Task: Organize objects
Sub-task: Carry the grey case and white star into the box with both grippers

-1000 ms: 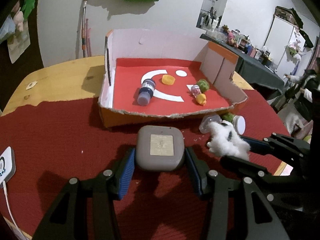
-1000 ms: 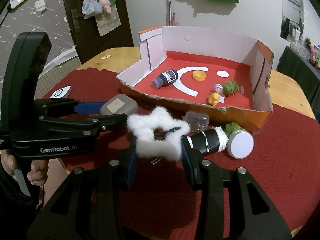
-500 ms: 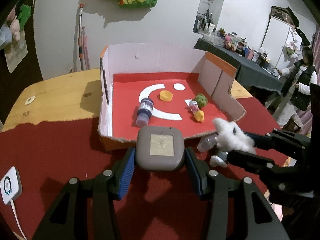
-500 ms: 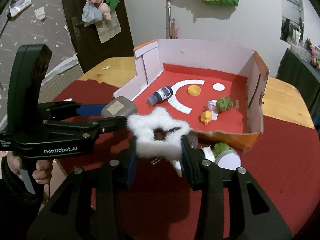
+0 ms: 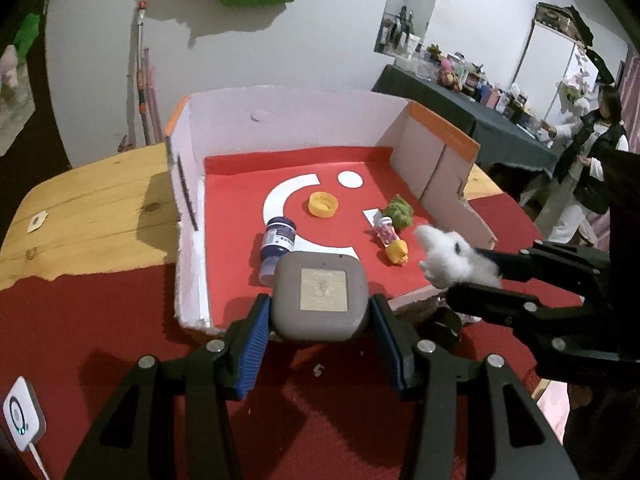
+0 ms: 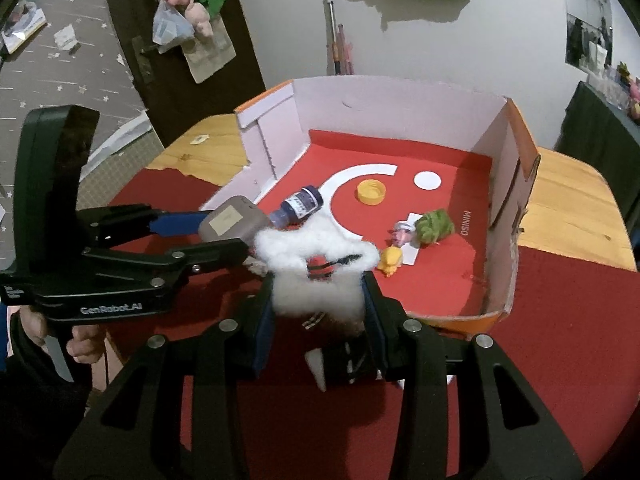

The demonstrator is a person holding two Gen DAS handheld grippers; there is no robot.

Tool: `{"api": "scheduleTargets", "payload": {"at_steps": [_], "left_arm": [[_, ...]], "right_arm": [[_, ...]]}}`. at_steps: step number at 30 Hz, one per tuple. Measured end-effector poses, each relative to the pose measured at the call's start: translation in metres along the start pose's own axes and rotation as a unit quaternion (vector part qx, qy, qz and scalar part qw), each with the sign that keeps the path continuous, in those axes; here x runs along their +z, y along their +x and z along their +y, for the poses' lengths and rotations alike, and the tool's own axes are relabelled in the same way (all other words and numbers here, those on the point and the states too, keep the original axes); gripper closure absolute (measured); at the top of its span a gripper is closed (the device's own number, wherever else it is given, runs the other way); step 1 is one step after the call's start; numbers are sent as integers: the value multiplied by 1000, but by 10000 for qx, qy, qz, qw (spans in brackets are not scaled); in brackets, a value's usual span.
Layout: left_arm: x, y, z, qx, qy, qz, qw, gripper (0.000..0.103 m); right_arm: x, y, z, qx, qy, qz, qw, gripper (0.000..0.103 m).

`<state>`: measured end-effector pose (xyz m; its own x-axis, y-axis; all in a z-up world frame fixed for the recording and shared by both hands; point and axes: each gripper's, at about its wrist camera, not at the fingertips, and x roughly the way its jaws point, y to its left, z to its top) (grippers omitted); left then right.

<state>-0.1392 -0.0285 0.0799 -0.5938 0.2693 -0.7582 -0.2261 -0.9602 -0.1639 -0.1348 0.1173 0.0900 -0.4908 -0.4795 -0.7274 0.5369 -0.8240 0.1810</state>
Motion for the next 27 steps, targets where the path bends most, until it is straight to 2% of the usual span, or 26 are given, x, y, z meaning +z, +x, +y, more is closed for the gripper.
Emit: {"api": "scheduleTargets", "payload": {"at_steps": [6, 14, 27], "left_arm": [[8, 15, 3, -116, 56, 260, 9996, 51], [10, 34, 7, -147, 100, 524, 9985, 51], [9, 48, 12, -120, 127, 684, 9975, 51]], "right_arm": [[12, 21, -12, 19, -27, 373, 9993, 65], [18, 39, -17, 81, -62, 642, 9979, 65], [17, 56, -24, 262, 24, 916, 9954, 65]]}}
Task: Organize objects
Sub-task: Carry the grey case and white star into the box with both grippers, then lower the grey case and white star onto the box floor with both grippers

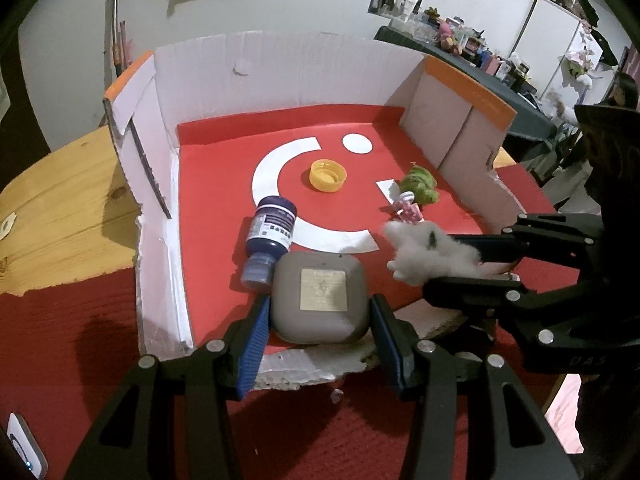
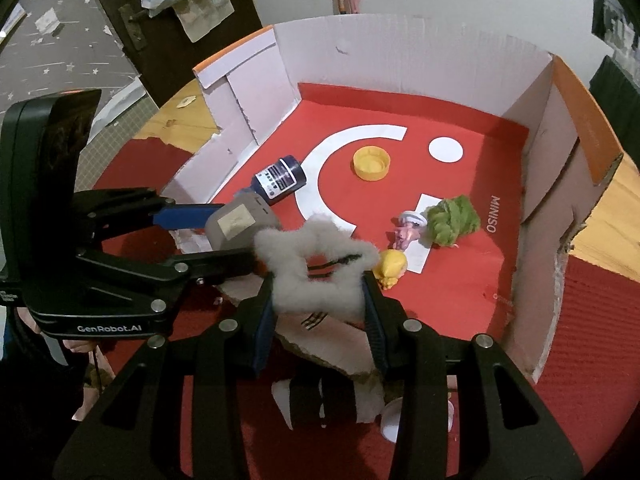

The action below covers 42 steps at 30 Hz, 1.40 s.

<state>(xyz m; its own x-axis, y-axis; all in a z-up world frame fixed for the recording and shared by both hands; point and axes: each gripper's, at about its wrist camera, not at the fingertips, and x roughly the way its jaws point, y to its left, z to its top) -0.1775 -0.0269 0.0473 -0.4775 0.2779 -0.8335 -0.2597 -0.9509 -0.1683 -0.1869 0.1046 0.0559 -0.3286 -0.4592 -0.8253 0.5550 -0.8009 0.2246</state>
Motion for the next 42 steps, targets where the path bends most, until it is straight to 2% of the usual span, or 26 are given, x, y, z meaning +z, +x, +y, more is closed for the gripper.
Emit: {"api": "scheduleTargets", "payload": {"at_steps": [14, 26, 31, 36, 42], "left_arm": [[4, 8, 0, 207, 31, -36, 9998, 51], [10, 15, -15, 231, 215, -53, 9995, 51], [16, 25, -10, 279, 102, 21, 9996, 51], [20, 27, -3, 486, 42, -26, 9988, 51], [22, 28, -2, 518, -2, -39, 9987, 51]], "right_arm": [[0, 9, -7, -78, 107, 79, 9999, 65], [-1, 11, -12, -640, 115, -14, 9979, 65], [-1, 12, -19, -815, 124, -35, 9966, 65], [0, 14, -20, -936, 60, -70, 9956, 65], [2, 19, -21, -963, 48, -52, 9953, 65]]}}
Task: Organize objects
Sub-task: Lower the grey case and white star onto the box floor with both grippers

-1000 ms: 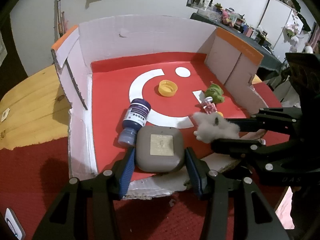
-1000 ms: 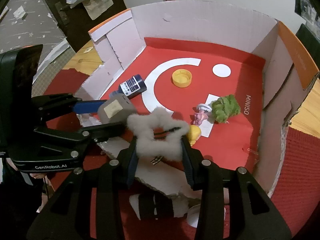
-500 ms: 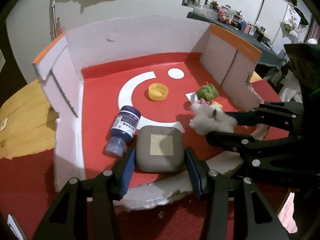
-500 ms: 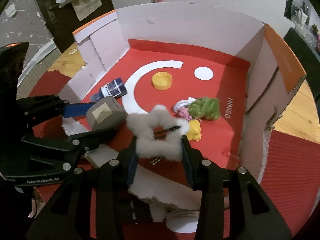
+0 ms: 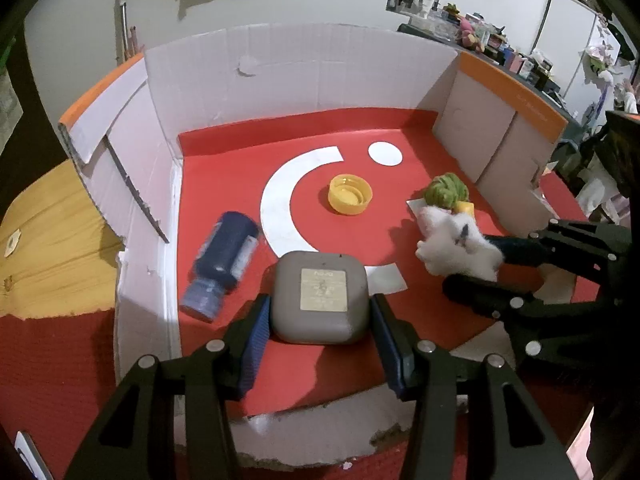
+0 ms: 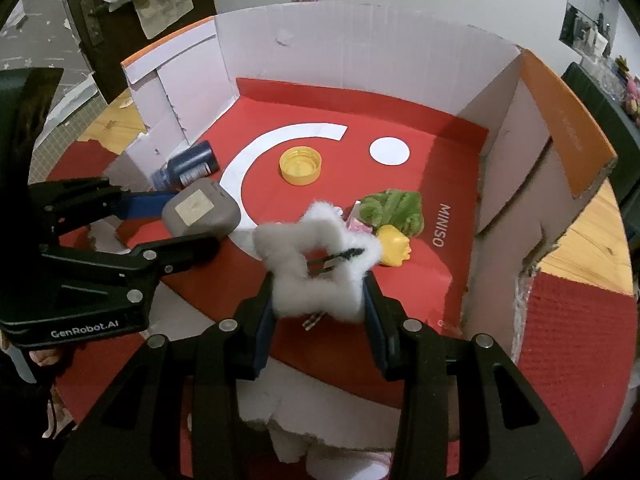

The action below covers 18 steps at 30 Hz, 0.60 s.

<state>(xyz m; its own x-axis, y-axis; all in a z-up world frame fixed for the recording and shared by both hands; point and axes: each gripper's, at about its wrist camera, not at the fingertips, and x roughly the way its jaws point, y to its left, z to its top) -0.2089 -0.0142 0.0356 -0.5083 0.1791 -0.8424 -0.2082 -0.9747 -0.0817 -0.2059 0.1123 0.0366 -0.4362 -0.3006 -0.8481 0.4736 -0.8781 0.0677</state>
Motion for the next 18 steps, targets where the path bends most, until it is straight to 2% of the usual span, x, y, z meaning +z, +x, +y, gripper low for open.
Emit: {"api": "scheduleTargets", "payload": {"at_steps": [18], "left_arm": [[0, 1, 0, -13, -10, -41, 10000, 51]], "right_arm": [[-1, 3, 2, -62, -41, -7, 10000, 65]]}}
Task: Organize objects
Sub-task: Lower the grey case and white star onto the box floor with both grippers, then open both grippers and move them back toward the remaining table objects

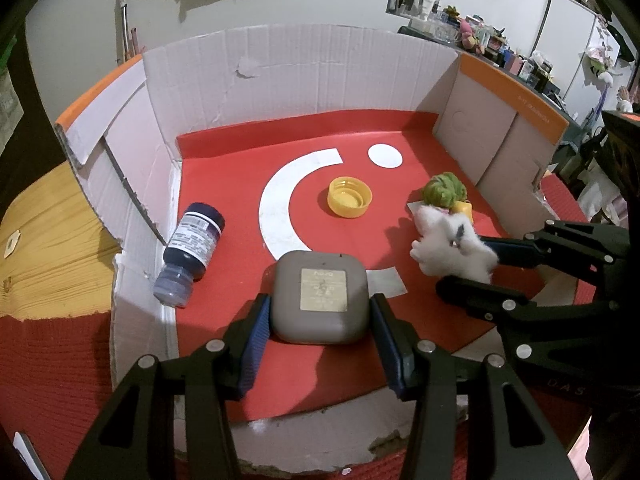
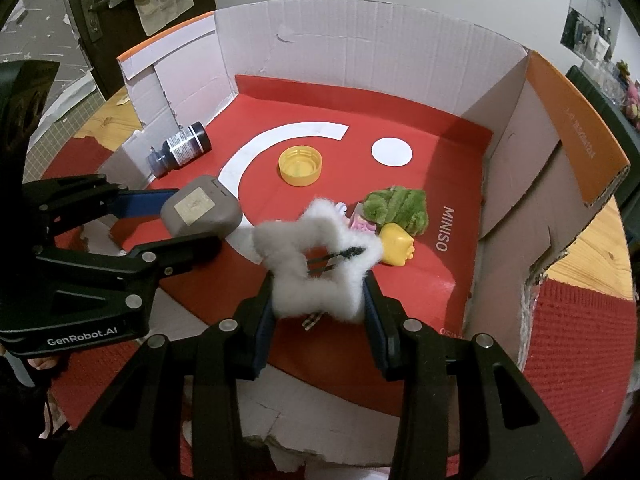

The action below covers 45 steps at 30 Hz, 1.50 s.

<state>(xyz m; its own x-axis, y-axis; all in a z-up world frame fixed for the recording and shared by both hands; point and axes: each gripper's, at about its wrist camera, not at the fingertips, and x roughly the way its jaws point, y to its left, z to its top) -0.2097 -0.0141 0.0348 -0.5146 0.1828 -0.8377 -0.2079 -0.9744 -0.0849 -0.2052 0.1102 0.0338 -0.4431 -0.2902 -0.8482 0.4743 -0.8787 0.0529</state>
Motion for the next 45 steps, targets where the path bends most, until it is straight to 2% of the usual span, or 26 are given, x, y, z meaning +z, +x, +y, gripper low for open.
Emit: {"api": "scheduleTargets", "payload": {"at_steps": [23, 28, 36, 39, 45], "left_arm": [[0, 0, -3, 39, -17, -68, 10000, 51], [-1, -3, -4, 48, -7, -90, 9999, 51], [-2, -11, -5, 43, -17, -219, 9998, 49], [-3, -15, -6, 39, -21, -256, 9997, 49], [-6, -24, -7, 45, -46, -342, 9994, 44]], "right_arm": [[-1, -4, 1, 39, 14, -86, 10000, 64], [-2, -7, 2, 19, -16, -127, 9999, 59], [-4, -14, 3, 23, -20, -205, 9998, 58], [-5, -17, 4, 36, -25, -250, 9997, 54], [-9, -29, 9, 55, -38, -367, 9993, 50]]}}
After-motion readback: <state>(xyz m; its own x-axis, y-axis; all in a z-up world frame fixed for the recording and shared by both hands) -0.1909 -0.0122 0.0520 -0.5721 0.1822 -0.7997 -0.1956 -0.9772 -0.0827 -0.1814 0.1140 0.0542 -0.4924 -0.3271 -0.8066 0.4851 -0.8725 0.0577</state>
